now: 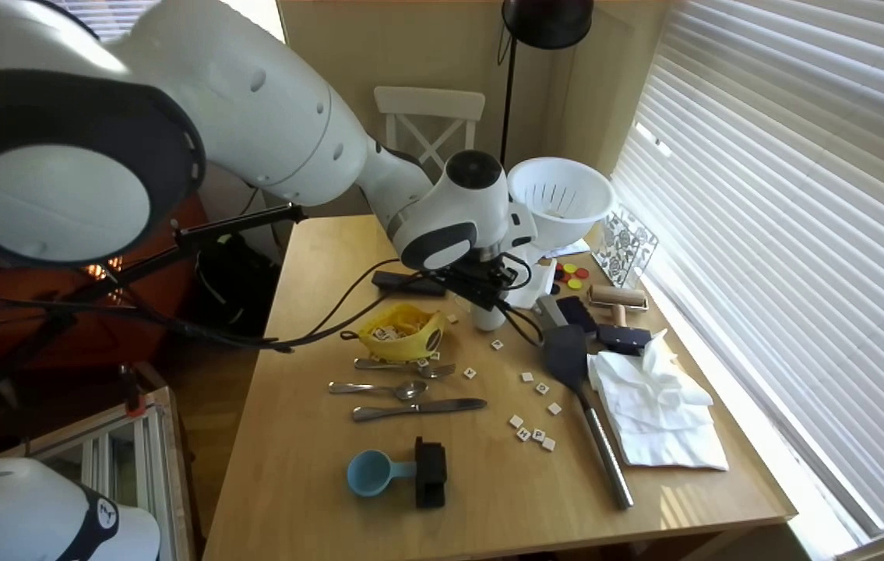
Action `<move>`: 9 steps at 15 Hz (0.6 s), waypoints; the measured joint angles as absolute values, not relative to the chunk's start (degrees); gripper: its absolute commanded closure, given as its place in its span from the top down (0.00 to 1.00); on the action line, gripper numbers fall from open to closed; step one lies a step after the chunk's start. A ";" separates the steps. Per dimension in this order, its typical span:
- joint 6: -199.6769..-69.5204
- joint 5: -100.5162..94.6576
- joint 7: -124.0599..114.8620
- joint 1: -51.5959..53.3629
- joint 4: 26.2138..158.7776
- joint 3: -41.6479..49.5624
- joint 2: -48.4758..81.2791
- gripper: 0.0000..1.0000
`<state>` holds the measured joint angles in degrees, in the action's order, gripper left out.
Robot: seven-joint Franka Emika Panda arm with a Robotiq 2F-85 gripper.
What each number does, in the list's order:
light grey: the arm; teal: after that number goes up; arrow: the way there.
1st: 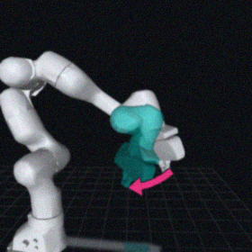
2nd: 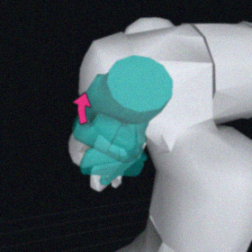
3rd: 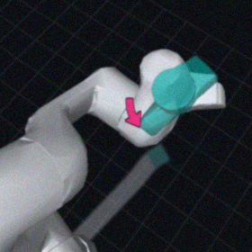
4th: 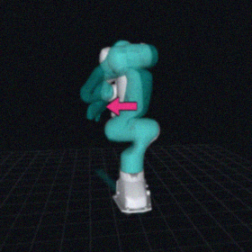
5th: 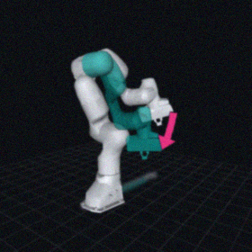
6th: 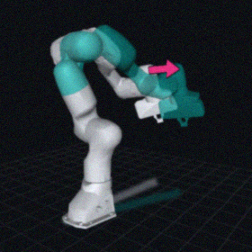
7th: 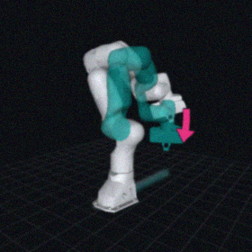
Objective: Pick up one piece of the letter of the game and put it in the cup
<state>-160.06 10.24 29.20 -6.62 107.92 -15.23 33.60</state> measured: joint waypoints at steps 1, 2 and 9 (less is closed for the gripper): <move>-159.84 9.77 29.15 -6.58 107.34 -15.23 34.18 0.47; -159.56 9.28 29.00 -6.53 106.86 -15.21 34.64 0.47; -159.31 7.70 27.24 -6.02 105.43 -14.33 35.06 0.95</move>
<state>-159.31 7.70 27.24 -6.02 105.43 -14.33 35.06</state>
